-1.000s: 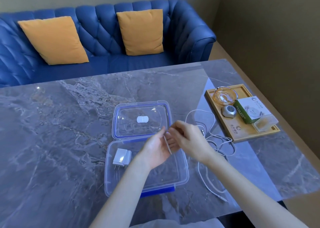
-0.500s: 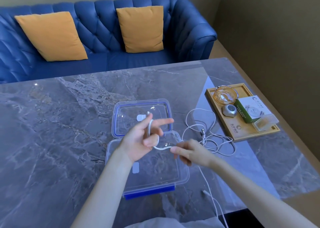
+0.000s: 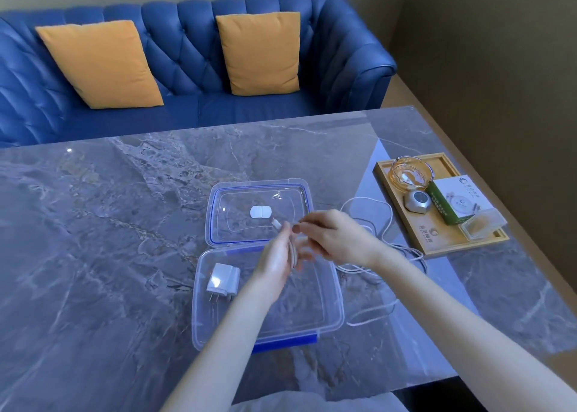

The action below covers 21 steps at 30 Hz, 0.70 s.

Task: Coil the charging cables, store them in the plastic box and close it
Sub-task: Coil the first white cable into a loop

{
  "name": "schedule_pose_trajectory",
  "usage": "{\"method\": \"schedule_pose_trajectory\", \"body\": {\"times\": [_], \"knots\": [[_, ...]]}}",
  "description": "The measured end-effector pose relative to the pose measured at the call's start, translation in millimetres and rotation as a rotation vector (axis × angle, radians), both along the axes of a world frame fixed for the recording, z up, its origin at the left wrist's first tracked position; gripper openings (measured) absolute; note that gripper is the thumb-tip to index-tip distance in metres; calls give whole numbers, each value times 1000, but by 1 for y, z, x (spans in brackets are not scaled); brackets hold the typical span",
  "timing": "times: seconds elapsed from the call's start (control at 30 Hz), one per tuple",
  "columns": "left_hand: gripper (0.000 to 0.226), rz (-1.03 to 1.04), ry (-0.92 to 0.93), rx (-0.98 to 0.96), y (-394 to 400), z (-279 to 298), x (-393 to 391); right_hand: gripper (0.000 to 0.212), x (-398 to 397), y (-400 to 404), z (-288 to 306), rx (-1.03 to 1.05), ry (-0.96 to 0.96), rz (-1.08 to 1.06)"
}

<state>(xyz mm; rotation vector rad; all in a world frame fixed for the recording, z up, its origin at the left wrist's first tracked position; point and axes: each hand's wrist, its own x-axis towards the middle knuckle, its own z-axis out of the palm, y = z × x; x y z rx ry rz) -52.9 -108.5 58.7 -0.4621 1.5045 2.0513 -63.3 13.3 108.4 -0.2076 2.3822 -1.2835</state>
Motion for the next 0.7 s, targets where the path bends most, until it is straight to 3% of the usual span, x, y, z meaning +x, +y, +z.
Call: {"method": "schedule_pose_trajectory", "body": {"times": [0.17, 0.3, 0.4, 0.5, 0.57, 0.63, 0.7], "knots": [[49, 204, -5, 392, -17, 16, -19, 25, 33, -12, -13, -142, -60, 68], [52, 157, 46, 436, -28, 38, -21, 39, 29, -3, -33, -144, -219, 153], [54, -18, 93, 453, -31, 49, -13, 51, 19, 7, -38, -104, -229, 130], [57, -253, 77, 380, -31, 53, 0, 55, 4, 14, -30, -9, -201, 149], [58, -445, 79, 268, -30, 51, 9, 45, -6, 15, -19, 58, -176, 211], [57, -588, 90, 95, -28, 46, 14, 28, -14, 14, -9, 81, -173, 257], [55, -621, 87, -111, -24, 43, 17, 33, -20, 10, -3, 134, -164, 292]]}}
